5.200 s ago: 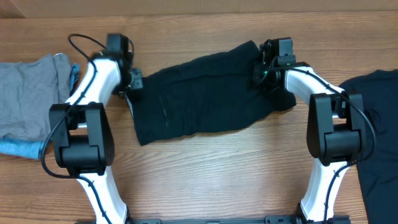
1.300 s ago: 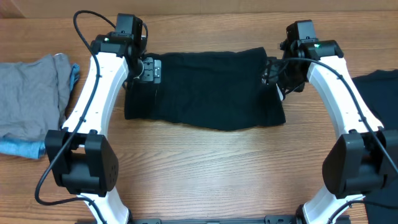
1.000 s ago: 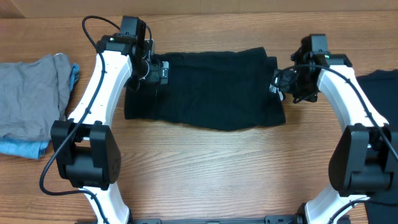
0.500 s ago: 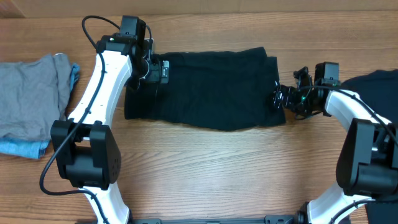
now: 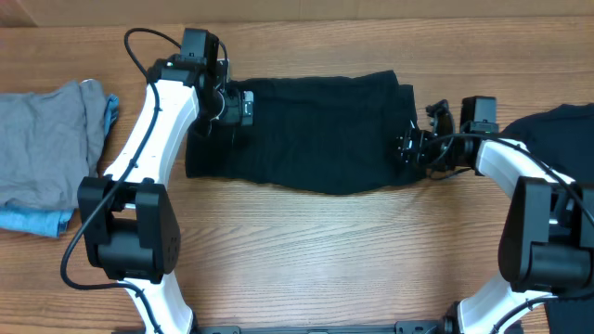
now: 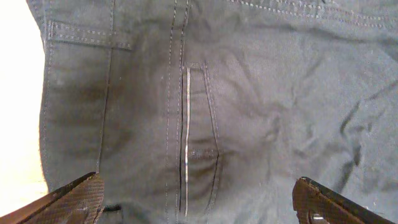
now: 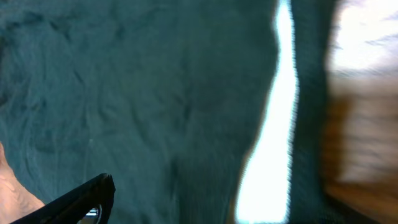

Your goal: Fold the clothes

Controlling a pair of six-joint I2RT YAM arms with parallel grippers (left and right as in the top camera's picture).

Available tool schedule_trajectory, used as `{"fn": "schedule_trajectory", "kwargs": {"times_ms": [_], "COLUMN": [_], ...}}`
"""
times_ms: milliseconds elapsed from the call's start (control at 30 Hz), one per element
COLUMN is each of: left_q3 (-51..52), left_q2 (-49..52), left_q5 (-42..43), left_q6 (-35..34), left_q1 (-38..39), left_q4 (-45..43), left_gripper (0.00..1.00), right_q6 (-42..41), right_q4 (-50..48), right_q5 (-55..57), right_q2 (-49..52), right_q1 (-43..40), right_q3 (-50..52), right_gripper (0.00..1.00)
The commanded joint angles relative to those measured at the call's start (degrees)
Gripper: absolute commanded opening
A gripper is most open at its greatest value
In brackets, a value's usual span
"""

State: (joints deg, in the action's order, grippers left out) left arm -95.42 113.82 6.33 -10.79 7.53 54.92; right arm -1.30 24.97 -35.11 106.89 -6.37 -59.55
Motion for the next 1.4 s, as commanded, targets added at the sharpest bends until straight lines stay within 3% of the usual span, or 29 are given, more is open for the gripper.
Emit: {"fn": "schedule_trajectory", "kwargs": {"times_ms": [0,100,300,367,433,467,567,733,900,1067,1133,1367], "left_q3": [4.0,5.7,5.8,5.8,5.8,5.8,5.8,5.8,5.8,5.8,5.8,5.8], "left_q2": [0.3,0.3,0.3,0.3,0.3,0.3,0.3,0.3,0.3,0.3,0.3,0.3], "left_q5": [0.8,0.8,0.8,0.8,0.8,0.8,0.8,0.5,0.5,0.5,0.5,0.5], "left_q6": [-1.1,-1.1,-1.1,-1.0,-1.0,-1.0,-1.0,-1.0,-1.0,-1.0,-1.0,-1.0], "left_q1": [0.5,0.5,0.5,0.5,0.5,0.5,0.5,0.5,0.5,0.5,0.5,0.5], "left_q4": [-1.7,-3.1,-4.2,-4.1,-4.0,-3.8,-3.5,-3.1,-3.1,-4.0,-4.0,-4.0], "left_gripper": [1.0,1.0,1.0,1.0,1.0,1.0,1.0,1.0,1.0,1.0,1.0,1.0], "right_q6": [0.3,0.1,-1.9,-1.9,-2.2,-3.6,-3.6,-3.6,-12.2,-14.1,-14.2,-15.5], "right_q4": [-1.7,-4.4,-12.6,-12.9,-13.2,-12.0,-4.8,7.5,19.9,20.9,16.7,5.2], "right_q5": [-1.2,-1.0,-1.0,0.2,2.4,2.3,2.1,13.6,22.9,19.7,17.4,0.4], "right_q2": [-0.2,-0.1,-0.1,-0.1,-0.2,-0.2,-0.2,-0.2,-0.2,-0.2,-0.2,-0.2], "right_q1": [1.8,2.1,2.1,2.1,2.1,1.8,1.0,0.9,0.9,0.9,0.9,0.9], "right_q3": [0.4,1.4,6.7,6.7,6.2,4.3,-2.8,-9.2,-9.1,-7.0,-3.4,4.9], "right_gripper": [0.82,0.67,0.66,0.76,0.95,1.0,1.0,1.0,1.0,1.0,0.93,0.83]}}
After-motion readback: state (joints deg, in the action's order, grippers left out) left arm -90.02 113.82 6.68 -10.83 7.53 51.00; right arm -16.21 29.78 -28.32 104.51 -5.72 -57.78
